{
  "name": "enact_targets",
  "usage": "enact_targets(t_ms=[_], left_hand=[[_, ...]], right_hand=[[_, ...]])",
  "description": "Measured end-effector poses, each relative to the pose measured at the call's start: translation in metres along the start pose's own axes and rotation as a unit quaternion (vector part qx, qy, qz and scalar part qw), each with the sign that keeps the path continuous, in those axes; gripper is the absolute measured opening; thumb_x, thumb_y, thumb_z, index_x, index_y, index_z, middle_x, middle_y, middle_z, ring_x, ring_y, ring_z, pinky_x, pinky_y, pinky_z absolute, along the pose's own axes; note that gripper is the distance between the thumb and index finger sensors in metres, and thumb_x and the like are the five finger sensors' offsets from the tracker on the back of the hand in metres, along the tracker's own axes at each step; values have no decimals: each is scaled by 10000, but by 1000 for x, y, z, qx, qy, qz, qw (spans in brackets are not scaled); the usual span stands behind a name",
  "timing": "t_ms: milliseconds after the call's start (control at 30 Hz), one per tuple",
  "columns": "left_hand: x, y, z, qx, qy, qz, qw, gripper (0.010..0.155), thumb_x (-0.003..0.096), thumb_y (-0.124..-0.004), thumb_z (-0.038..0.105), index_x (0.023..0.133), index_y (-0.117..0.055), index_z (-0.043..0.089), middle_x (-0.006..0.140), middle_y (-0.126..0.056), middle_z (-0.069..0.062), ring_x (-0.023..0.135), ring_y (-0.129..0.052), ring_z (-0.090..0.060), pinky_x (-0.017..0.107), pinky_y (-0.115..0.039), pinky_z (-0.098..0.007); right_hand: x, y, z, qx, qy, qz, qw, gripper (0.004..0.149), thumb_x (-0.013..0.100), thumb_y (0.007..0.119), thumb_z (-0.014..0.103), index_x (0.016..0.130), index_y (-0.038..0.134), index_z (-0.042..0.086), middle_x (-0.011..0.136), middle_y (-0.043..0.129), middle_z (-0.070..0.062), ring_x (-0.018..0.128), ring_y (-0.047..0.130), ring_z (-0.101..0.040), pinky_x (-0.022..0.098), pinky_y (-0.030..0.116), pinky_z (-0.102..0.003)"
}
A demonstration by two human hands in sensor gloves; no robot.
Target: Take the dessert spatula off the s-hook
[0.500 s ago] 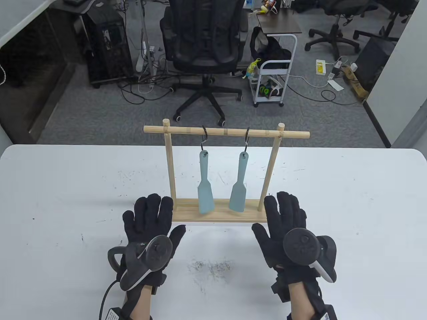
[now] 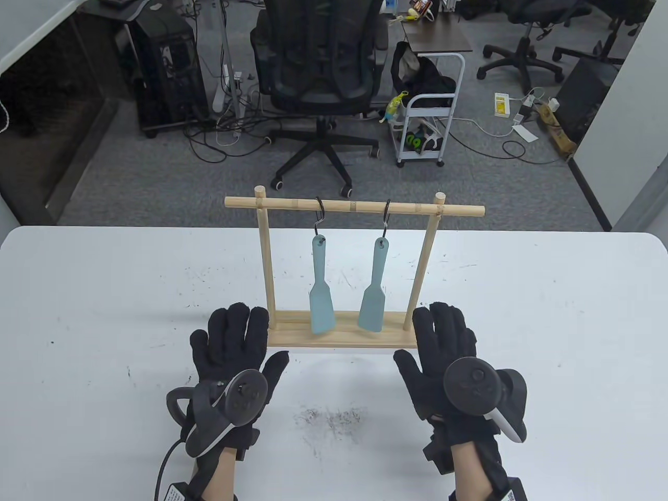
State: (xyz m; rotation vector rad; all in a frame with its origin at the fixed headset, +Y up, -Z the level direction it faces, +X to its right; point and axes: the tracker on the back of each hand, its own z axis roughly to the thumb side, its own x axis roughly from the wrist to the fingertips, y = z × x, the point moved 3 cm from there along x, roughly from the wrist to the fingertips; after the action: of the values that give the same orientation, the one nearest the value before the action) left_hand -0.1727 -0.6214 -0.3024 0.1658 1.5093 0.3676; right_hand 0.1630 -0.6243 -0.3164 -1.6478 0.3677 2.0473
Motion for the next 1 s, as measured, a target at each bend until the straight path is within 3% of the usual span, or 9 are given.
enact_targets(t_ms=[500,1000], left_hand=[[-1,3,0,-12,-3,3,1000,796,523,-620,676,1209,-409,333,1290,-450,-92,1185,-460,-421,808,-436,-693],[-3,12,-10,-40,4,15,999,786,525,-621,673,1207,-428,334,1286,-464,-97,1181,-473,-424,807,-449,-690]], right_hand=[[14,10,-11,96,19,2,995,752,487,738,542,1095,430,225,1135,503,-127,1026,563,-400,733,511,-554],[87,47,-13,256,74,50,962,756,495,746,498,1091,361,236,1145,396,-114,1049,445,-391,753,428,-548]])
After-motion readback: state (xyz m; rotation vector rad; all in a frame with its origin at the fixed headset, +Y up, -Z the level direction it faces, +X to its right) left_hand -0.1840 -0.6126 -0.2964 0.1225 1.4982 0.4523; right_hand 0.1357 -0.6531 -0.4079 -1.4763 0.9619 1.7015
